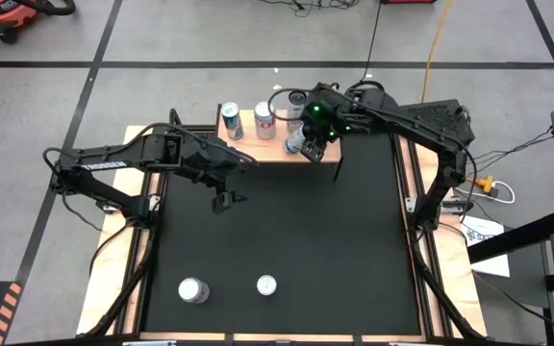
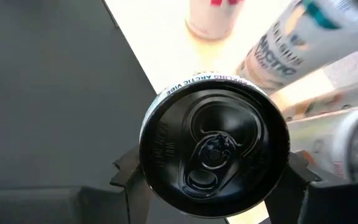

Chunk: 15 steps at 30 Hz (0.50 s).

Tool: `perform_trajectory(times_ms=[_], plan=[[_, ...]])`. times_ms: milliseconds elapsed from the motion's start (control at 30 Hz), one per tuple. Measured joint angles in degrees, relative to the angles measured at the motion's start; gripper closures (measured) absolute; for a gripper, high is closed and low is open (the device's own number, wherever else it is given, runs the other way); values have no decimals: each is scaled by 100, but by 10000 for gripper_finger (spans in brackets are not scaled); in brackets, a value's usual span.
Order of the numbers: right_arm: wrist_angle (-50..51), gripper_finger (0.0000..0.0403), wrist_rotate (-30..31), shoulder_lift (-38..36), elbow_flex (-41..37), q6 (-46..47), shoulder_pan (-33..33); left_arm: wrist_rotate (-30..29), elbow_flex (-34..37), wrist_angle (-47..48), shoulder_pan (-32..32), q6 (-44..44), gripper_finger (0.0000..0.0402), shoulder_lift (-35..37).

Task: Place canned beverage on shelf
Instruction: Put the white blue soda can on the shelf aligned with the other white blue soda can

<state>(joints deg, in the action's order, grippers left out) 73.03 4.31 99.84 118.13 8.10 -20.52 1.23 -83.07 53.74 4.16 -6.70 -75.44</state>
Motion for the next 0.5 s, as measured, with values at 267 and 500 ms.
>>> perform_trajectory(times_ms=[267, 500], plan=[[155, 197, 16, 108, 0, -27, -4, 0, 0, 0, 4, 126, 8, 0], [244, 190, 8, 108, 0, -25, -24, 0, 0, -2, 4, 127, 8, 0]])
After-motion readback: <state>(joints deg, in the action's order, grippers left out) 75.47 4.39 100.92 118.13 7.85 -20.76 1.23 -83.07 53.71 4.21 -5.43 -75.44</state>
